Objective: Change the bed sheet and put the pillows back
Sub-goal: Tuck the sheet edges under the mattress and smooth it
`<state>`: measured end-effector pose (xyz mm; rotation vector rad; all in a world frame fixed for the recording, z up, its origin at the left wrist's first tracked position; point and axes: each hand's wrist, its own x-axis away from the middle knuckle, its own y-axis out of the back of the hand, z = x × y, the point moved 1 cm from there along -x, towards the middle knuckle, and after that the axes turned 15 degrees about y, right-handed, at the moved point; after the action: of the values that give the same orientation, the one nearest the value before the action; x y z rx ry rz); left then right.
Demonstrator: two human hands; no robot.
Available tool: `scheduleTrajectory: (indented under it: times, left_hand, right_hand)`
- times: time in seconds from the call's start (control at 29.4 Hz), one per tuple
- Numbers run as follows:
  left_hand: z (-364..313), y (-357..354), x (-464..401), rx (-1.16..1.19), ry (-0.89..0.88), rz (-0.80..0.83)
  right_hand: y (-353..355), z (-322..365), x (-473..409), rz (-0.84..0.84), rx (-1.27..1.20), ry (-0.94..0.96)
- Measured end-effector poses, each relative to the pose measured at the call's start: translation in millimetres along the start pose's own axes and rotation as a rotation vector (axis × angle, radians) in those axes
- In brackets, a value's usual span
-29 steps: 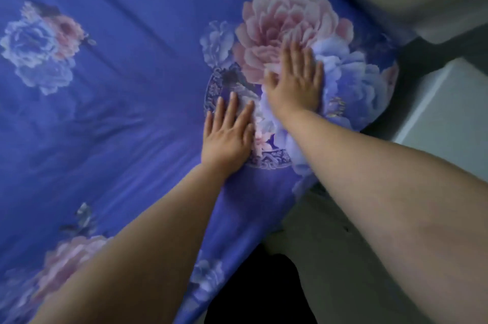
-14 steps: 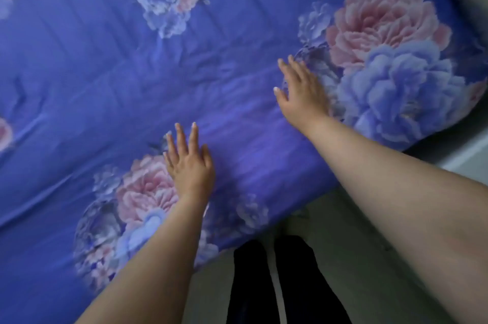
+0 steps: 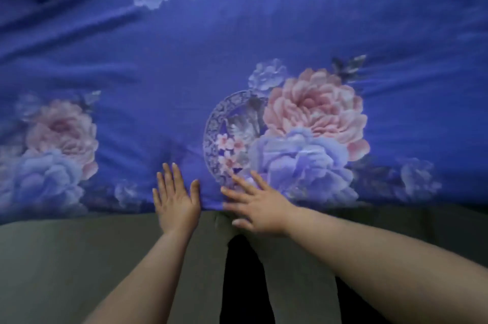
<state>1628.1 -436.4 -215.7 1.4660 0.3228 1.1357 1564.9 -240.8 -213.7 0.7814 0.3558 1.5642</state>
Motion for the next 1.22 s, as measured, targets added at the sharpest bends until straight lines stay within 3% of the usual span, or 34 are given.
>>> scheduleTrajectory:
  times: [0.07, 0.1, 0.17, 0.24, 0.34, 0.37, 0.44, 0.51, 0.58, 0.61, 0.65, 0.71, 0.78, 0.85, 0.92, 0.95, 1.02, 1.09, 1.16, 1.19, 1.22]
  left_hand:
    - [41.1, 14.7, -10.2, 0.055, 0.024, -0.018]
    - [52.5, 26.3, -22.7, 0.082, -0.015, -0.047]
    - [58.9, 49.7, -59.6, 0.11, -0.169, -0.136]
    - [54.3, 69.7, -106.8, 0.134, -0.282, -0.21]
    - [53.0, 98.2, -177.9, 0.224, -0.237, -0.248]
    - [51.8, 106.1, -190.3, 0.238, -0.234, -0.248]
    - [83.7, 111.0, -230.7, 0.266, -0.235, -0.218]
    - [108.6, 106.8, -249.2, 0.182, -0.258, -0.183]
    - [147.8, 101.3, -272.3, 0.085, -0.202, -0.145]
    - [171.5, 95.0, -281.4, 0.071, -0.154, -0.112]
    - [193.0, 86.6, -284.7, 0.056, -0.12, -0.09]
    - [237.7, 66.8, -285.5, 0.043, -0.043, -0.094]
    - [269.3, 52.5, -273.8, 0.051, 0.075, -0.15]
    - [277.1, 47.9, -259.6, 0.095, 0.158, -0.168]
    - [278.4, 54.2, -254.5, 0.191, 0.199, -0.169]
    - [279.5, 60.9, -253.5, 0.268, 0.208, -0.182]
    - [278.5, 86.8, -267.9, 0.425, 0.201, -0.265]
    - [271.2, 121.1, -298.9, 0.49, 0.127, -0.34]
    - [259.9, 157.8, -338.7, 0.471, 0.012, -0.359]
    - [252.6, 169.5, -357.2, 0.436, -0.057, -0.317]
    - [247.8, 174.9, -372.4, 0.365, -0.121, -0.242]
  right_hand:
    - [10.2, 29.5, -28.0, -0.019, -0.043, 0.14]
    - [27.9, 30.9, -45.2, -0.228, -0.015, 0.146]
    - [73.0, -0.2, -82.4, -0.737, 0.048, -0.026]
    - [127.6, -54.2, -118.8, -0.957, 0.167, -0.349]
    - [169.3, -97.9, -185.3, -0.8, 0.016, -0.839]
    - [162.2, -92.5, -206.2, -0.673, 0.059, -0.827]
    - [105.3, -33.9, -290.4, -0.394, 0.17, -0.449]
    - [36.9, 54.9, -330.4, -0.2, 0.103, 0.022]
    - [5.6, 119.5, -344.5, 0.06, 0.078, 0.307]
    - [8.8, 128.4, -346.0, 0.114, 0.061, 0.379]
    - [24.7, 125.4, -343.2, 0.036, 0.034, 0.418]
    - [72.2, 87.1, -351.9, -0.355, 0.076, 0.354]
    - [135.9, 18.2, -370.2, -0.75, 0.165, 0.049]
    - [203.5, -48.9, -379.9, -0.887, 0.209, -0.424]
    - [229.3, -73.6, -408.7, -0.8, 0.146, -0.798]
    - [219.6, -64.9, -428.8, -0.678, 0.186, -0.783]
    - [164.6, -15.3, -476.1, -0.402, 0.273, -0.427]
    - [86.1, 73.4, -493.6, -0.09, 0.195, 0.052]
    - [40.9, 143.2, -482.2, 0.248, 0.07, 0.361]
    - [41.2, 151.9, -478.7, 0.317, -0.005, 0.448]
    - [54.8, 150.2, -480.2, 0.276, -0.053, 0.507]
